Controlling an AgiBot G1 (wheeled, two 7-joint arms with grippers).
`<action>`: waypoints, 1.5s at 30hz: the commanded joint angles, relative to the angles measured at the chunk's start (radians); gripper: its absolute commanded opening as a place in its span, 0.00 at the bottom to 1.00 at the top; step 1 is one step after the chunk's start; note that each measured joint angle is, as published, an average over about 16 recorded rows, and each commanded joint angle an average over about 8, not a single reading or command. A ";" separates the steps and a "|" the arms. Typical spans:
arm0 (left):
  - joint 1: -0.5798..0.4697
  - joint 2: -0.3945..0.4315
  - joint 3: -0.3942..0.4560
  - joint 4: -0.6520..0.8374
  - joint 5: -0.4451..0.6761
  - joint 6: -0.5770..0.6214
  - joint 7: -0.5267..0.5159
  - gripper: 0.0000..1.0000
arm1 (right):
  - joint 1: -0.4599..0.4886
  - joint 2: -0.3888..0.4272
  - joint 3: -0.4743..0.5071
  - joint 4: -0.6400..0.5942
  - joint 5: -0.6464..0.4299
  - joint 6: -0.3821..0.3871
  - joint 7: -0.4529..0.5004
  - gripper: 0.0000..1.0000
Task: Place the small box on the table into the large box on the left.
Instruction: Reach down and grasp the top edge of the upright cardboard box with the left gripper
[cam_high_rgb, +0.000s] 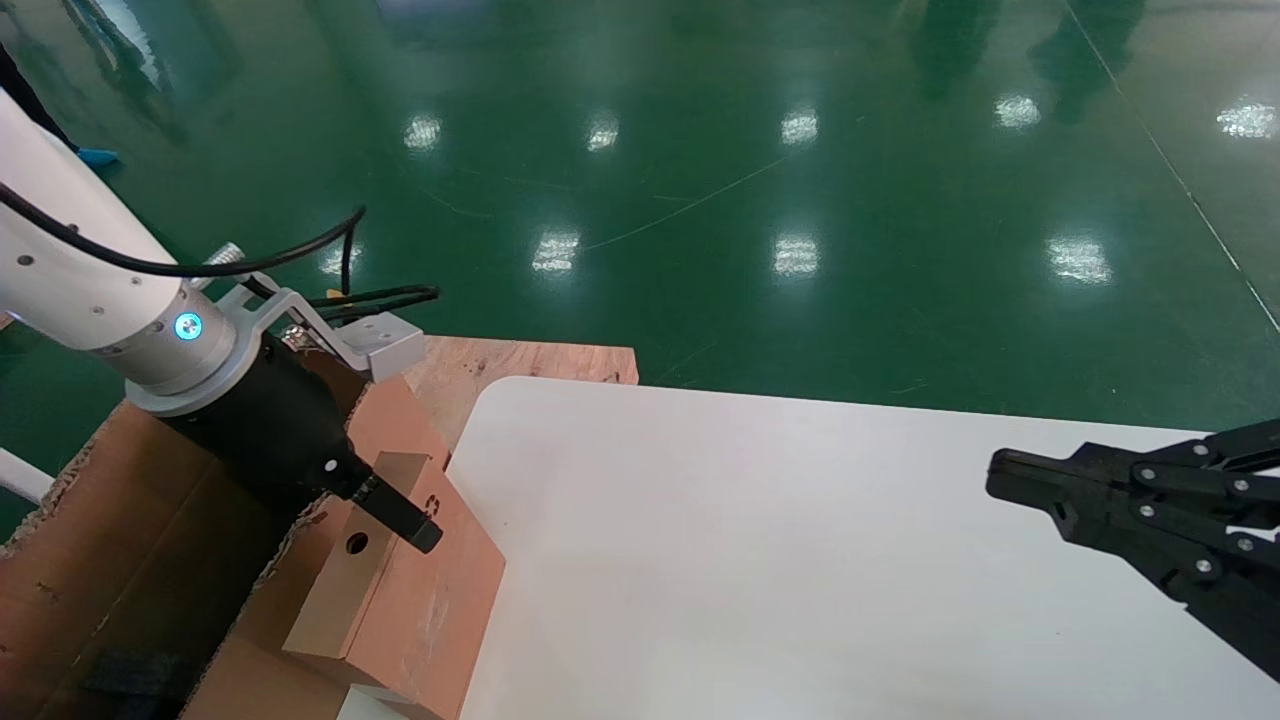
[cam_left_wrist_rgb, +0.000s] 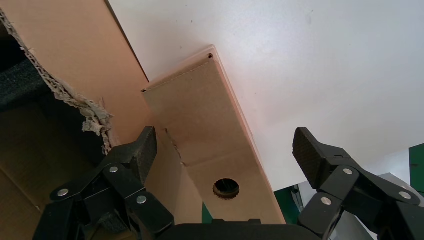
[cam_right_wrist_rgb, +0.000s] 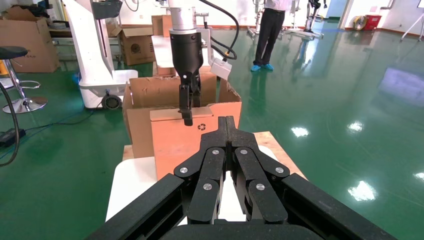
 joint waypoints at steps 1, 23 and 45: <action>0.004 0.002 0.002 0.001 0.001 -0.003 -0.001 1.00 | 0.000 0.000 0.000 0.000 0.000 0.000 0.000 0.00; 0.026 0.022 0.020 0.014 -0.004 0.014 -0.005 1.00 | 0.000 0.000 -0.001 0.000 0.000 0.000 0.000 0.00; 0.030 0.023 0.024 0.015 -0.017 0.019 0.002 0.60 | 0.000 0.000 -0.001 0.000 0.001 0.001 -0.001 1.00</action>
